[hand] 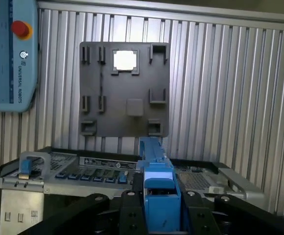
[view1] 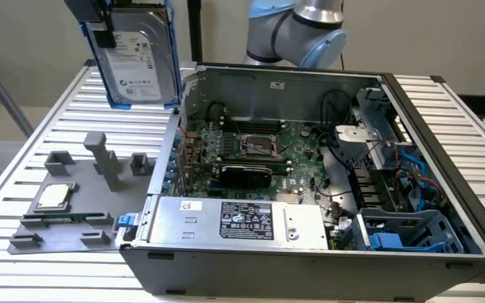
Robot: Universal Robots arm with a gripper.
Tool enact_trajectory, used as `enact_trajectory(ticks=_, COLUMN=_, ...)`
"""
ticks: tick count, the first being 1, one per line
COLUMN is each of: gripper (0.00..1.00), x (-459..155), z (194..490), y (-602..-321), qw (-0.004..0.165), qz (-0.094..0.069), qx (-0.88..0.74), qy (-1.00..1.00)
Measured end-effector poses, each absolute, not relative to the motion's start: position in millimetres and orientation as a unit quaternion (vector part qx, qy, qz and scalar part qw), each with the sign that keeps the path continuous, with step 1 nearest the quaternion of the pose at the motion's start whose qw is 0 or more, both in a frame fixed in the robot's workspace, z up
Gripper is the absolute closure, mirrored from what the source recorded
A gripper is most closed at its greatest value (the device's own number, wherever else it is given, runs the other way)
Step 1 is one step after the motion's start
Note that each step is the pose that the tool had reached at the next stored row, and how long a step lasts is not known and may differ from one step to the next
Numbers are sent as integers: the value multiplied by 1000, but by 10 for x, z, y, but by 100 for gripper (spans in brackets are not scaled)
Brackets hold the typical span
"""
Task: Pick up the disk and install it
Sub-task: 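Pick up the disk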
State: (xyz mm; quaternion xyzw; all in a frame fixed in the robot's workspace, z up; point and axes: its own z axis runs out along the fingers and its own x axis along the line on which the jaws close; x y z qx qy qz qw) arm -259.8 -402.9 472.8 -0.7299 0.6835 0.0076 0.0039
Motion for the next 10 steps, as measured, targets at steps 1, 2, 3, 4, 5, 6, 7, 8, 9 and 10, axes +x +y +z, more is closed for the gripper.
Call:
enact_trajectory(ticks=1, gripper=100, x=-2552, z=4728, y=-4044, qw=4, qz=8, qx=-730, qy=683)
enact_trajectory(ticks=2, gripper=100, x=-2507, z=4729, y=-4060, qw=4, qz=8, qx=-730, qy=683)
enact_trajectory(ticks=3, gripper=100, x=-2461, z=4729, y=-4075, qw=4, qz=8, qx=-730, qy=683)
enact_trajectory(ticks=4, gripper=100, x=-2415, z=4729, y=-4091, qw=4, qz=8, qx=-730, qy=683)
enact_trajectory(ticks=5, gripper=100, x=-2370, z=4730, y=-4107, qw=4, qz=8, qx=-730, qy=683)
enact_trajectory(ticks=6, gripper=100, x=-2323, z=4730, y=-4122, qw=4, qz=8, qx=-730, qy=683)
enact_trajectory(ticks=7, gripper=100, x=-2279, z=4731, y=-4138, qw=4, qz=8, qx=-730, qy=683)
enact_trajectory(ticks=8, gripper=100, x=-2232, z=4731, y=-4154, qw=4, qz=8, qx=-730, qy=683)
enact_trajectory(ticks=9, gripper=100, x=-2189, z=4731, y=-4169, qw=4, qz=8, qx=-730, qy=683)
enact_trajectory(ticks=10, gripper=100, x=-2143, z=4731, y=-4185, qw=4, qz=8, qx=-730, qy=683)
